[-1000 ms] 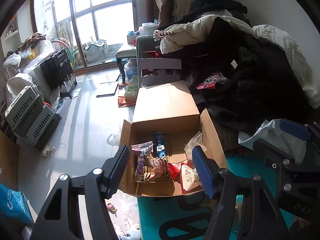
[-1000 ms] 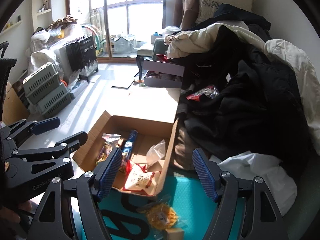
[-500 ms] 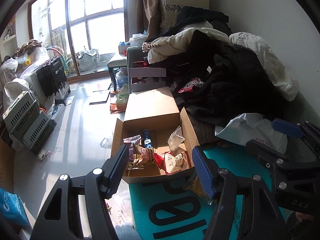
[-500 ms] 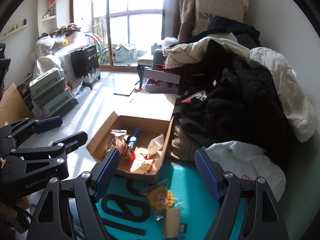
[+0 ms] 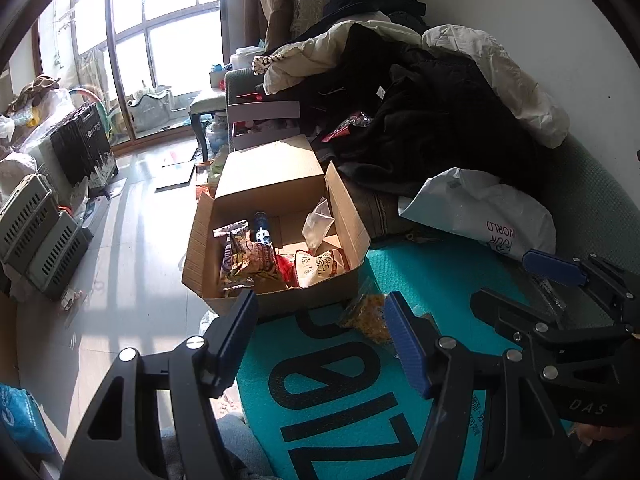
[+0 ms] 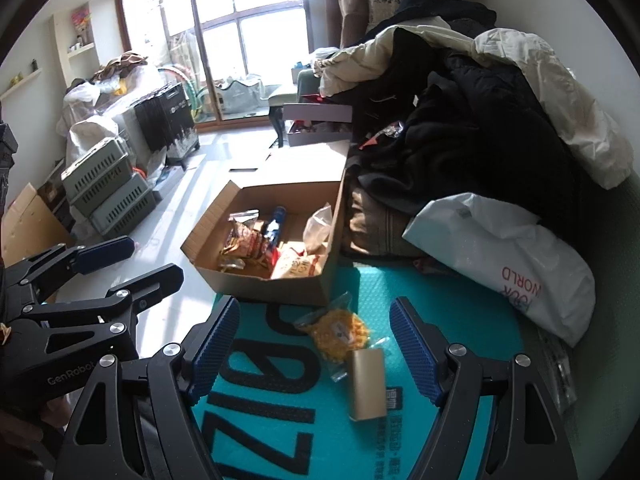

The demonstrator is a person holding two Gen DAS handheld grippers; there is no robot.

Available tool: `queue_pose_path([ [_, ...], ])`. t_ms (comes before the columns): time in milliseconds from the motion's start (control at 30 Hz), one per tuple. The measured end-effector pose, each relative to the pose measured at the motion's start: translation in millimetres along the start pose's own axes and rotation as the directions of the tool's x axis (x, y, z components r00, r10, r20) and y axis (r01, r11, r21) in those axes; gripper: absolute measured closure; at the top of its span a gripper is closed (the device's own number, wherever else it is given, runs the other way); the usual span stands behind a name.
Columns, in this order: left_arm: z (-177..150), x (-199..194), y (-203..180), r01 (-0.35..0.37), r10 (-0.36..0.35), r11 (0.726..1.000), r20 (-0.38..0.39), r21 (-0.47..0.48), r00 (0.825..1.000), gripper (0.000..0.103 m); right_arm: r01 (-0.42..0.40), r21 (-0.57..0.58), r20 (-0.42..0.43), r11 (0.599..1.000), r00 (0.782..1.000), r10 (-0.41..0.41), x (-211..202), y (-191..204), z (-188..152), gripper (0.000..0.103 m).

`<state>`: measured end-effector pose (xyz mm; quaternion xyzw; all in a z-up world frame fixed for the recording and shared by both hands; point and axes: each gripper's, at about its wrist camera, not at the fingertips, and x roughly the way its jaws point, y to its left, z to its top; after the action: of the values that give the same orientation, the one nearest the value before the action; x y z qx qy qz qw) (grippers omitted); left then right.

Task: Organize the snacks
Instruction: 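Withdraw both open tools from the box back over the teal mat, then grasp the clear waffle pack with the left tool while the right tool grasps the gold box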

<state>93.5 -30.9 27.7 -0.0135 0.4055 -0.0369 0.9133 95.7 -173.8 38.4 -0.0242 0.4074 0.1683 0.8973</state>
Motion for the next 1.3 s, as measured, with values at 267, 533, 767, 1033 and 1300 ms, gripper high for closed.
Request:
queue_pose_path([
  [267,-41,27,-17,0.068,-0.07,0.997,-0.1,-0.018,0.993,0.039,-0.021,0.062,-0.075,0.998,0.997,0.026,15,-14,-54,0.025],
  [533,-69,53,-22,0.066,-0.072,0.997,-0.183,-0.038,0.98,0.039,-0.051,0.162,-0.172,0.986,0.982,0.079,48,-33,-97,0.025],
  [767,-80,76,-20,0.06,-0.073,0.996,-0.23,-0.063,0.97,0.039,-0.011,0.19,-0.241,0.982,0.969,0.057,78,-47,-116,0.025],
  [1033,-82,105,-17,0.038,-0.066,0.994,-0.271,-0.107,0.96,0.039,0.032,0.208,-0.293,0.978,0.956,0.031,112,-70,-121,0.026],
  [1300,-80,134,-16,0.023,-0.067,0.989,-0.314,-0.144,0.947,0.039,0.044,0.192,-0.323,0.98,0.946,0.021,147,-81,-118,0.034],
])
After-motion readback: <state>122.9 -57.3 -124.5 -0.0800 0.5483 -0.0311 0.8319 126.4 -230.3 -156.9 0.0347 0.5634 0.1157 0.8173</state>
